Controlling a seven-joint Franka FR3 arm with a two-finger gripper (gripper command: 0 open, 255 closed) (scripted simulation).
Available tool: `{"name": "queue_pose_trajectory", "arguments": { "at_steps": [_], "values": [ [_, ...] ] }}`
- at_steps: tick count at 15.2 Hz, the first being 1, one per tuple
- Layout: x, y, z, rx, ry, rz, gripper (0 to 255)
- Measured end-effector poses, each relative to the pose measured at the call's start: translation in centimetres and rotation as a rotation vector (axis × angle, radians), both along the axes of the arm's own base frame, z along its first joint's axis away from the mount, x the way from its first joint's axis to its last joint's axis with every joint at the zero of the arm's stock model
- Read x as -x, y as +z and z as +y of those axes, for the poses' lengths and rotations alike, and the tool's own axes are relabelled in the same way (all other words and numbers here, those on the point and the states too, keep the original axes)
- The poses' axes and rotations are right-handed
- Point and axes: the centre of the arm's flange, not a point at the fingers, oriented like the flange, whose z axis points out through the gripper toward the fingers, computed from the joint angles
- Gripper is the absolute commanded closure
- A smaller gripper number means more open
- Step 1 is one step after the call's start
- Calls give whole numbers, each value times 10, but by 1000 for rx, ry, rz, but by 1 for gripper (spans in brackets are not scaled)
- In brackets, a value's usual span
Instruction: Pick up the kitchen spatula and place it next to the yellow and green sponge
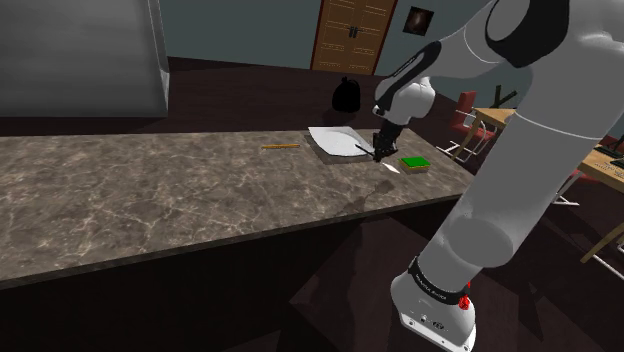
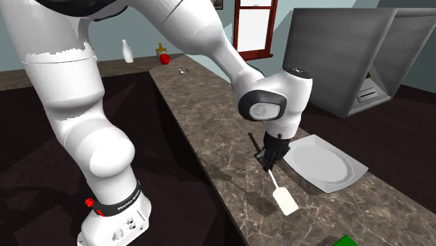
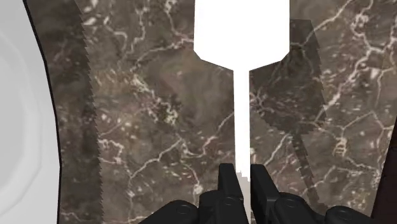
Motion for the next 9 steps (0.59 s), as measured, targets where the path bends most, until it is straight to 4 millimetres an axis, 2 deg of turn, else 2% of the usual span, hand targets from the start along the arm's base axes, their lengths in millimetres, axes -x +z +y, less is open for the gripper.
{"name": "queue_pose_trajectory", "arguments": {
  "at_steps": [3, 7, 9],
  "values": [
    [29, 5, -27, 0, 0, 0, 255],
    [64, 1, -69, 1, -1, 1, 255],
    [75, -2, -80, 0, 0, 0, 255]
  ]
}}
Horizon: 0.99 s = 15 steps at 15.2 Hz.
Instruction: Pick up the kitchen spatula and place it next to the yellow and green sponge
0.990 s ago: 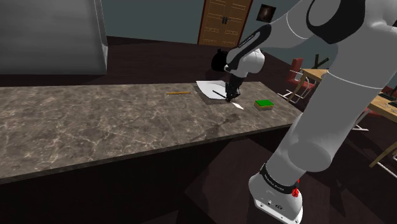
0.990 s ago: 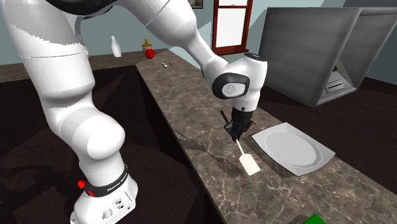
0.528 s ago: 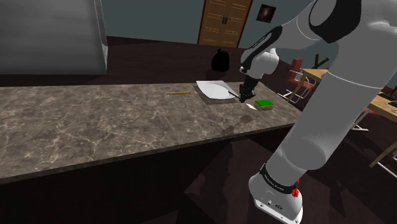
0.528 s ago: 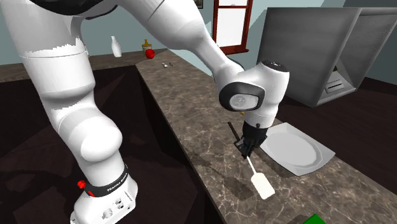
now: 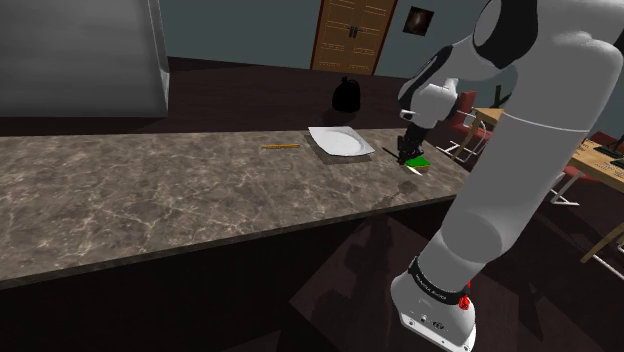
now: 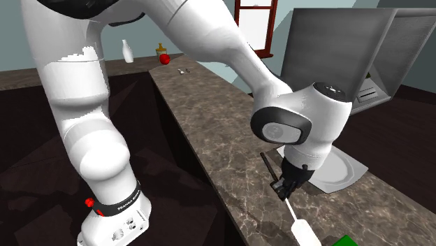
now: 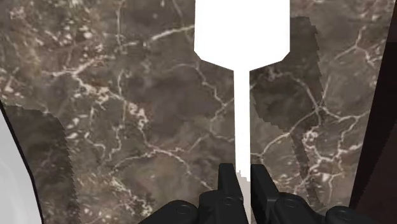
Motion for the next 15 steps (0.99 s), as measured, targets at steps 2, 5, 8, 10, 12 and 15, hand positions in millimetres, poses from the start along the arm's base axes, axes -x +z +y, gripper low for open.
{"name": "queue_pose_trajectory", "arguments": {
  "at_steps": [2, 5, 8, 10, 12, 15],
  "values": [
    [3, -7, -3, 0, 1, 0, 255],
    [3, -22, -4, 0, 2, 0, 255],
    [3, -39, -3, 0, 2, 0, 255],
    [3, -47, -5, 0, 2, 0, 255],
    [4, -59, -3, 0, 2, 0, 255],
    [3, -74, -4, 0, 2, 0, 255]
  ]
}}
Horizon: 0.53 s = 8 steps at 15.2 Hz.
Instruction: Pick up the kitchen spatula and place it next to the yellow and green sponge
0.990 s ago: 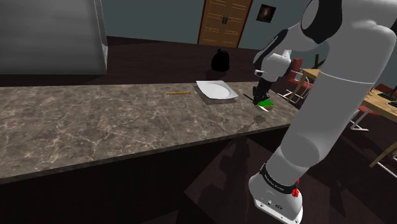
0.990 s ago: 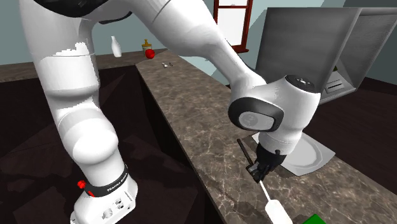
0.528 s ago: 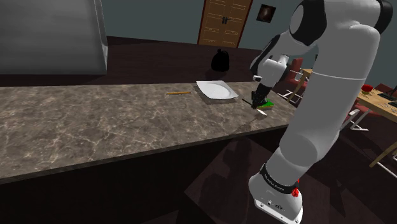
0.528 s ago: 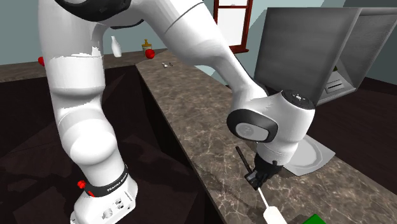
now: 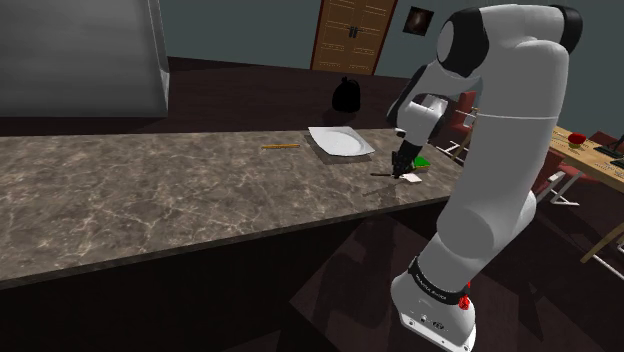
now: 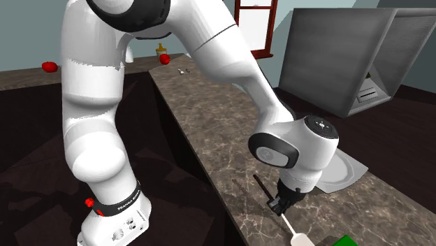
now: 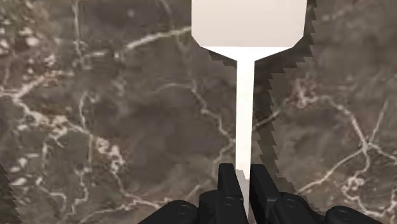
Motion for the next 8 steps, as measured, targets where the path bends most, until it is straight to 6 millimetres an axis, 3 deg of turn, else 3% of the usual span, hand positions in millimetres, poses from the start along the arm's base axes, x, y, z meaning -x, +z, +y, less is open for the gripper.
{"name": "queue_pose_trajectory", "arguments": {
  "at_steps": [6, 7, 8],
  "values": [
    [0, -5, 0, 0, 0, 0, 255],
    [0, -5, 0, 0, 0, 0, 0],
    [0, -5, 0, 0, 0, 0, 0]
  ]
}}
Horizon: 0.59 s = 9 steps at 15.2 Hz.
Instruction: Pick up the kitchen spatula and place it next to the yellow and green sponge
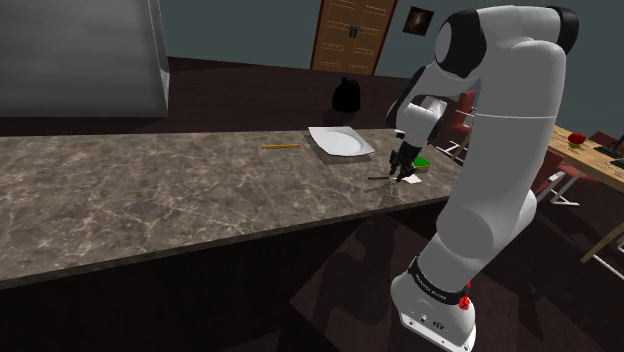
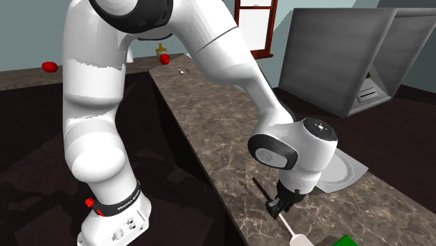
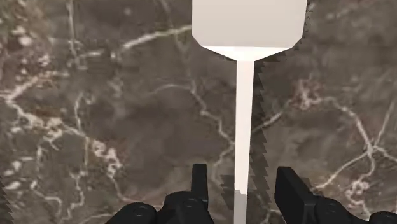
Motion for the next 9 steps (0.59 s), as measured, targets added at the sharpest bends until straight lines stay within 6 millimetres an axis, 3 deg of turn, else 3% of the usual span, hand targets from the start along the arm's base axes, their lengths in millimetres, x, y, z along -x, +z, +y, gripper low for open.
{"name": "queue_pose_trajectory", "arguments": {
  "at_steps": [5, 9],
  "values": [
    [0, 0, 0, 0, 0, 0, 0],
    [3, 36, -2, 0, 0, -2, 0]
  ]
}}
